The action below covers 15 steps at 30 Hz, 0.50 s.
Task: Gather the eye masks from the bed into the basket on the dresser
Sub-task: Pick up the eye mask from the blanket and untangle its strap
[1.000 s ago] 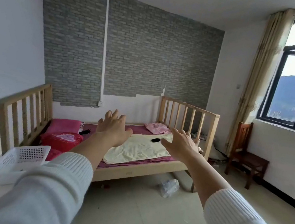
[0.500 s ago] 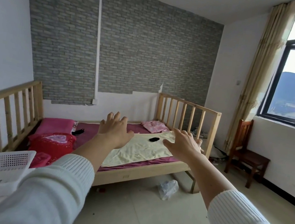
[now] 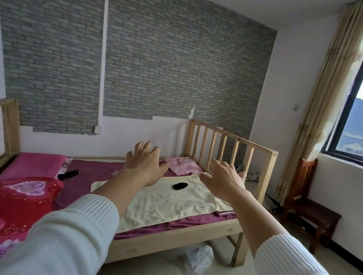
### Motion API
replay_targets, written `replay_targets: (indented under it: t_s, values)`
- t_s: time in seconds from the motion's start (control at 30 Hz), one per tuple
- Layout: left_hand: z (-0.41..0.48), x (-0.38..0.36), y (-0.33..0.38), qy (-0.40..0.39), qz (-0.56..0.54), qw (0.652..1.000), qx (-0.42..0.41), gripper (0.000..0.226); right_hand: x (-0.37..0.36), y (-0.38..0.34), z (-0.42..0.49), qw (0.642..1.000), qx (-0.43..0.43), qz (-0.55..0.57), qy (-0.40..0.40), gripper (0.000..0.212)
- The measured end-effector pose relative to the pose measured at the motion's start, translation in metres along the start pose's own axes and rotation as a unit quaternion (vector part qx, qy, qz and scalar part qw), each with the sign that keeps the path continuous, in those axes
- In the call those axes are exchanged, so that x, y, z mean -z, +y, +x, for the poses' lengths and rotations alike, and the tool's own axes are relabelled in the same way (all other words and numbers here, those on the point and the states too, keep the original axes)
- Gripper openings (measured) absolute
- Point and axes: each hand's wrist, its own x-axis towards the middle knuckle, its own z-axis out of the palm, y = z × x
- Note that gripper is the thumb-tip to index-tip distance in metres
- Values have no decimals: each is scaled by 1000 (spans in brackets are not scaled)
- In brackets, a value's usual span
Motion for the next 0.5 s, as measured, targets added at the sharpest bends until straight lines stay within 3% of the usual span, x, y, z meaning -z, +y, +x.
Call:
replay_targets:
  t_s: [0.5]
  values:
    - [313, -215, -47, -40, -9, 999, -4, 54, -224, 58, 308, 998, -37, 5, -49, 62]
